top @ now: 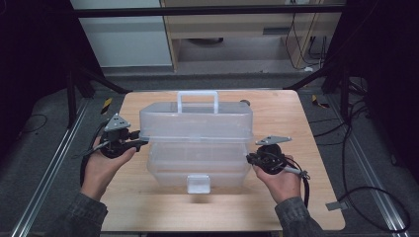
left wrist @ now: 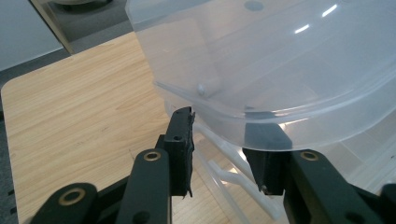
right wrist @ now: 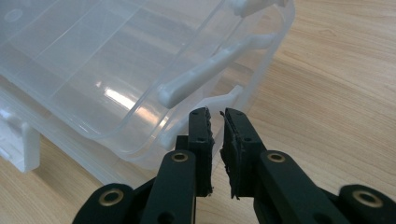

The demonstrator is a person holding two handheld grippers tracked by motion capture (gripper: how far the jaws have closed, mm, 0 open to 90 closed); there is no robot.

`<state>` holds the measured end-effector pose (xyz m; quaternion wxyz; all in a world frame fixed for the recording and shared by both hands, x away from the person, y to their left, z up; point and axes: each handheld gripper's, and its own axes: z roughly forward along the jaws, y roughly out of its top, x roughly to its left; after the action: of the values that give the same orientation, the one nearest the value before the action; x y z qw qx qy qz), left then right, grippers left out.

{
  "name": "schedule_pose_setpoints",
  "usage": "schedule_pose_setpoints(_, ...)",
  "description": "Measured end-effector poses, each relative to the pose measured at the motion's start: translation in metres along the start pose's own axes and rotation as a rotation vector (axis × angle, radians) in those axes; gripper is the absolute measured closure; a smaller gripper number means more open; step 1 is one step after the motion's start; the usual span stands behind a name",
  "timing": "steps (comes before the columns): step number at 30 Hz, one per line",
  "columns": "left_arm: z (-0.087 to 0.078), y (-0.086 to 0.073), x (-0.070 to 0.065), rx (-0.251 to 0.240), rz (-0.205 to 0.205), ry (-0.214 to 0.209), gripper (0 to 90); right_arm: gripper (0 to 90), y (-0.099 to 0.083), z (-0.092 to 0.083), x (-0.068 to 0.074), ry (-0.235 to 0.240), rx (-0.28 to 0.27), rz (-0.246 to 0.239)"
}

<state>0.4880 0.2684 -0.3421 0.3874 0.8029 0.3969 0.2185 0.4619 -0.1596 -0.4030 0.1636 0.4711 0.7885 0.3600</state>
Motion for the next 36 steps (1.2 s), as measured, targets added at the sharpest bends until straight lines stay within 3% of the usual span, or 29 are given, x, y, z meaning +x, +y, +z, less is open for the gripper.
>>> schedule_pose_setpoints(12,0.002,0.007,0.004,-0.025,-0.022,-0.003,62.5,81.5,0.0,0.0,-0.002,0.002,0.0,-0.002)
schedule_pose_setpoints(36,0.008,0.022,0.011,-0.03,-0.037,0.0,61.5,81.3,0.0,0.0,-0.005,0.01,-0.007,0.007)
